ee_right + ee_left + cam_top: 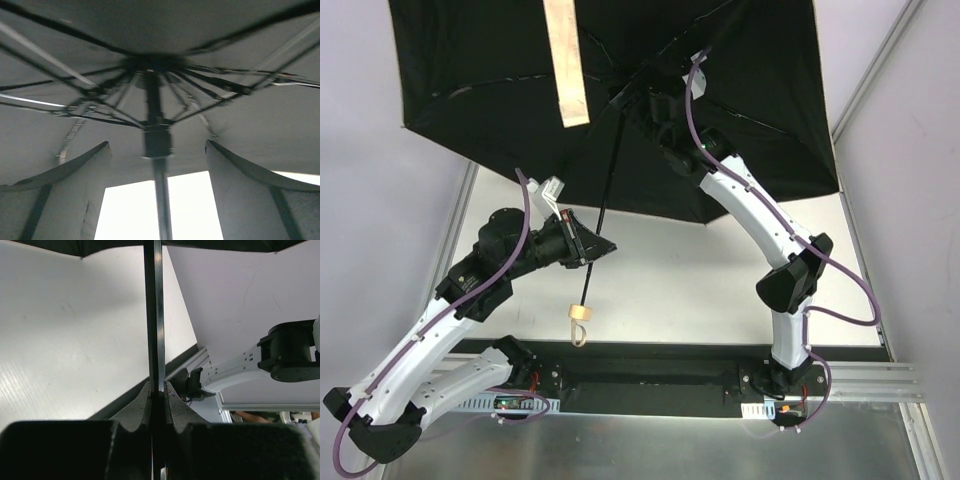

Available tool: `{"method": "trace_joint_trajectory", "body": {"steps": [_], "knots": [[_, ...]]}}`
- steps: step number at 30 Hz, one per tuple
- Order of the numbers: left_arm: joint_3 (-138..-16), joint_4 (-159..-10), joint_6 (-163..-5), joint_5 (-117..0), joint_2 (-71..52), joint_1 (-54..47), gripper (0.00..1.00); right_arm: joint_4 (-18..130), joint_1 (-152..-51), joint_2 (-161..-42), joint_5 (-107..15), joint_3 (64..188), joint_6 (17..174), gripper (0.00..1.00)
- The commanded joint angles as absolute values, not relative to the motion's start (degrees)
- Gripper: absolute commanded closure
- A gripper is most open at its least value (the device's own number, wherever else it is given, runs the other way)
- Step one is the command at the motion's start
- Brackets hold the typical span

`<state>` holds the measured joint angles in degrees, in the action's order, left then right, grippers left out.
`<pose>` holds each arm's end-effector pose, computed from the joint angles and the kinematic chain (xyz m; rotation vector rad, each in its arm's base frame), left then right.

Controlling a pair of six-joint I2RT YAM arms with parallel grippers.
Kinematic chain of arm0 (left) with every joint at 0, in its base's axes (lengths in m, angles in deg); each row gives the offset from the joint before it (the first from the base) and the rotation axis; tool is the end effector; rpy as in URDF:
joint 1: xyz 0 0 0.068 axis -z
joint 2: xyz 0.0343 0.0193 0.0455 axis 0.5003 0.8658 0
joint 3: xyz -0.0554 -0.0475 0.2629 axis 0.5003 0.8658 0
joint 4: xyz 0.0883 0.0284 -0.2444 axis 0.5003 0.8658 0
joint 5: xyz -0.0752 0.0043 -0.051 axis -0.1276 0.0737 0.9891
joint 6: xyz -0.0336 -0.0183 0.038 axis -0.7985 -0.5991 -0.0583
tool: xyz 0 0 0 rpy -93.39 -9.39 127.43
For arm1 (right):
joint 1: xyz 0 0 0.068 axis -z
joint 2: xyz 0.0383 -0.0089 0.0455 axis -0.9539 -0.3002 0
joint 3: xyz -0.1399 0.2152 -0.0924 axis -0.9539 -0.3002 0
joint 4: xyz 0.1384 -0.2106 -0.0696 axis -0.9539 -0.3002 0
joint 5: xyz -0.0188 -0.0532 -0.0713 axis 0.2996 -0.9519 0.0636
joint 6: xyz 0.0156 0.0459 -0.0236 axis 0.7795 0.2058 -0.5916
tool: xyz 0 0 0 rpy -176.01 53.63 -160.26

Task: Put away the umbrella

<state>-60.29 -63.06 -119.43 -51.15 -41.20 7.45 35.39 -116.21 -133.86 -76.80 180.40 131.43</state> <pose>0.1238 -0.1070 0.3919 0.0752 1.8719 -1.2907 0.3340 0.2995 0.4756 0.3084 1.6787 0.8157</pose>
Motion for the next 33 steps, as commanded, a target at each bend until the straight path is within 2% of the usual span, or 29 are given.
{"method": "trace_joint_trajectory", "body": {"steps": [1,6,11,14,19,22,27,33], "knots": [[-63.80,-64.73,-121.49,-46.02,-40.19,7.95,1.00,45.67,-115.77,-127.44,-78.00,177.34,132.01,0.21],[-63.10,-65.61,-122.20,-45.84,-40.71,7.95,1.00,40.43,-115.86,-127.00,-79.65,180.06,129.01,0.20],[-62.31,-65.61,-122.98,-45.84,-41.76,7.95,1.00,37.07,-114.80,-126.56,-82.91,180.07,127.87,0.24],[-61.60,-65.52,-123.42,-45.93,-42.20,7.95,1.00,37.16,-114.01,-126.74,-82.82,179.54,127.79,0.38],[-61.08,-65.70,-124.21,-46.02,-42.91,7.95,1.00,37.60,-112.78,-128.58,-81.17,180.15,129.01,0.48],[-61.60,-65.70,-123.87,-46.19,-42.73,7.95,1.00,35.49,-113.31,-129.03,-79.75,180.60,129.01,0.48],[-61.87,-65.70,-123.34,-46.37,-42.30,7.95,1.00,38.04,-114.54,-126.30,-79.05,173.48,131.91,0.45],[-62.04,-65.96,-123.43,-46.20,-42.03,7.95,1.00,38.03,-115.07,-127.44,-78.08,174.70,132.71,0.48]]}}
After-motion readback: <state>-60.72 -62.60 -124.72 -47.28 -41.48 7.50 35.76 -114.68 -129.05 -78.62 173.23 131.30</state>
